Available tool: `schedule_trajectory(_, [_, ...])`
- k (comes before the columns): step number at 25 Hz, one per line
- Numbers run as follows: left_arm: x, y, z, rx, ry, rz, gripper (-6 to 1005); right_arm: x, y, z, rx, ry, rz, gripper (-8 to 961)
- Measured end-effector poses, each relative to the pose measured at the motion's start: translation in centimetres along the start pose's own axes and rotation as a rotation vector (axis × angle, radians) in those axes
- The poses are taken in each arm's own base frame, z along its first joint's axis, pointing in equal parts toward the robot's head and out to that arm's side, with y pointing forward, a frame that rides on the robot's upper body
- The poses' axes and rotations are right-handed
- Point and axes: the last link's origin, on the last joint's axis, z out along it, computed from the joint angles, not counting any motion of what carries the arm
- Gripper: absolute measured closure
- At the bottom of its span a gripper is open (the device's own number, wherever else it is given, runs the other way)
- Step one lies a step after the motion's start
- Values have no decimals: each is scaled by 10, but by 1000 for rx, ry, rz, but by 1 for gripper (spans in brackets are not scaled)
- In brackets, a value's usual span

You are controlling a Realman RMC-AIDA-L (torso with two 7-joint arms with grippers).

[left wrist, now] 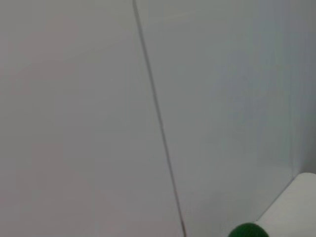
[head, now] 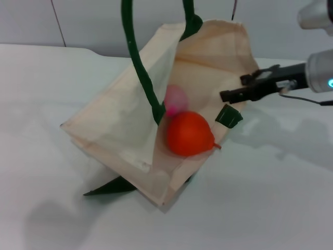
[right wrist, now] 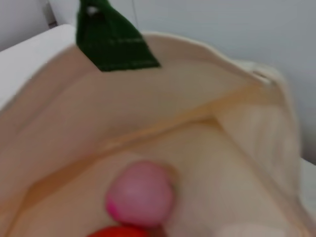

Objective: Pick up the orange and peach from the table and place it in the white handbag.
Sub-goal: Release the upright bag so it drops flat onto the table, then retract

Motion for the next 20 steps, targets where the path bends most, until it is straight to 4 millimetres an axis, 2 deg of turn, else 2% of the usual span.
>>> schedule_trajectory(10, [-9, -10, -2, 42, 7, 10, 775, 12, -18, -33, 55, 5, 48, 77])
schedule_trajectory(18, [-21, -14, 14, 9, 5, 15, 773, 16, -23, -41, 75, 0, 67, 78])
schedule_trajectory(20, [-24, -14, 19, -8, 12, 6, 677, 16, -24, -41, 77, -3, 69, 78])
